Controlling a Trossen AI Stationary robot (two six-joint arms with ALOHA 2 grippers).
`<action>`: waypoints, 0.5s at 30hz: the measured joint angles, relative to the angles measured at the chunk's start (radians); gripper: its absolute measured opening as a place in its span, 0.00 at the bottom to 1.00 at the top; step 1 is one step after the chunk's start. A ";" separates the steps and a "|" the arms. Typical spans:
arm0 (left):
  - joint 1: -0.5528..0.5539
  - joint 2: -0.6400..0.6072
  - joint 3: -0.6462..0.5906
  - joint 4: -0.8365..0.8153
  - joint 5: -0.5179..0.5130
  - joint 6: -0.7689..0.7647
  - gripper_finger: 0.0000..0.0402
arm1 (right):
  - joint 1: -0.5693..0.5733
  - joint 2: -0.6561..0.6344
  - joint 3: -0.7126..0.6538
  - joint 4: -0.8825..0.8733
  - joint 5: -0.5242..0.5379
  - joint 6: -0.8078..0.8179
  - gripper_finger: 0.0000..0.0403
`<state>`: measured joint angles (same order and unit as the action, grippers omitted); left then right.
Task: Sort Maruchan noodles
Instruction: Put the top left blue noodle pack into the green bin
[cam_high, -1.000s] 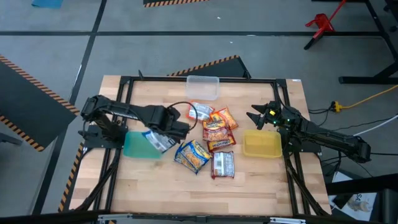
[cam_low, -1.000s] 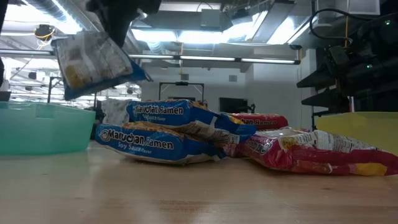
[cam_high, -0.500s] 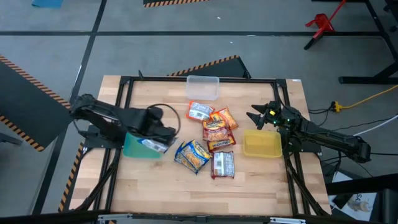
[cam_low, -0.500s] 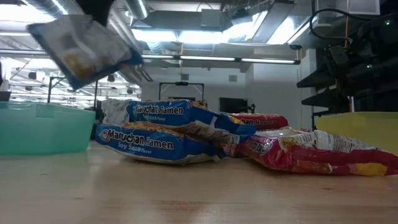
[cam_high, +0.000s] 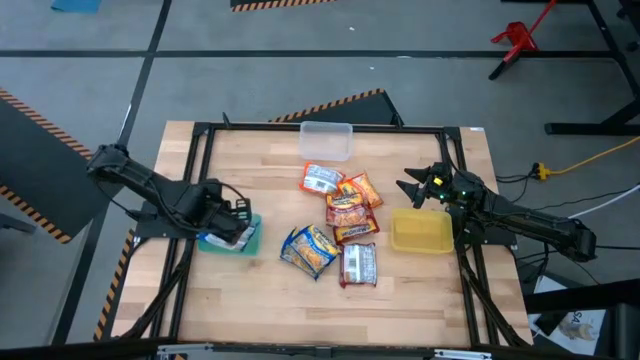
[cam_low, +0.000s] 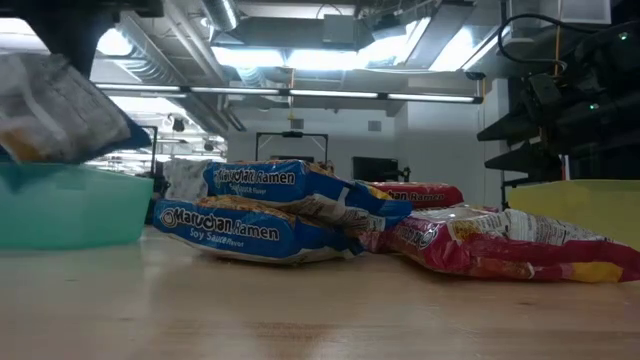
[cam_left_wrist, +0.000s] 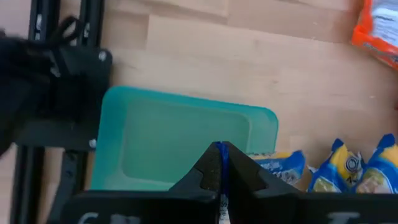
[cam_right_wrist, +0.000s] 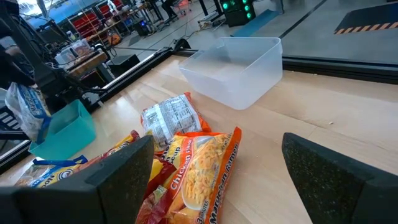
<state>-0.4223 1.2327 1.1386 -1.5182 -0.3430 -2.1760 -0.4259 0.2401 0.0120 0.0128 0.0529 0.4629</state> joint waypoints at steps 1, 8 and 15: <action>-0.004 0.000 -0.010 0.012 0.004 -0.017 0.00 | 0.000 0.000 0.000 0.000 0.000 0.000 0.84; -0.005 0.003 -0.068 0.040 0.022 -0.067 0.00 | 0.000 0.000 0.000 0.000 0.000 0.000 0.84; -0.005 -0.001 -0.152 0.111 0.066 -0.071 0.00 | 0.000 0.000 0.000 0.000 0.000 0.000 0.84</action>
<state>-0.4271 1.2320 0.9863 -1.4075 -0.2768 -2.2471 -0.4259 0.2401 0.0120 0.0128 0.0528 0.4629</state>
